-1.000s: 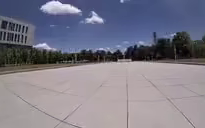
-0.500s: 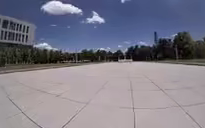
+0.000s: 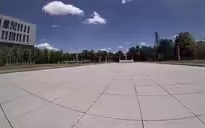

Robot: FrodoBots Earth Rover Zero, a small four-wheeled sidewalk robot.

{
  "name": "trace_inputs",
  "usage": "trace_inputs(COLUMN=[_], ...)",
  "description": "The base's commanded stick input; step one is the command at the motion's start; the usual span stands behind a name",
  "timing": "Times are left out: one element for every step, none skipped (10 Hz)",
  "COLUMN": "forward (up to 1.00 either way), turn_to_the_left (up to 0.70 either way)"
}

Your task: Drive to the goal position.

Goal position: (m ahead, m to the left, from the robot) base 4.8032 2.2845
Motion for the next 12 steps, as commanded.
trace_inputs(forward=[0.5, 0.5, 0.5, 0.5, 0.5, 0.5, 0.5, 0.5, 0.5, 0.5, 0.5, 0.5], turn_to_the_left=[0.0, 0.0, 0.0, 0.0, 0.0, 0.0, 0.0, 0.0, 0.0, 0.0, 0.0, 0.0])
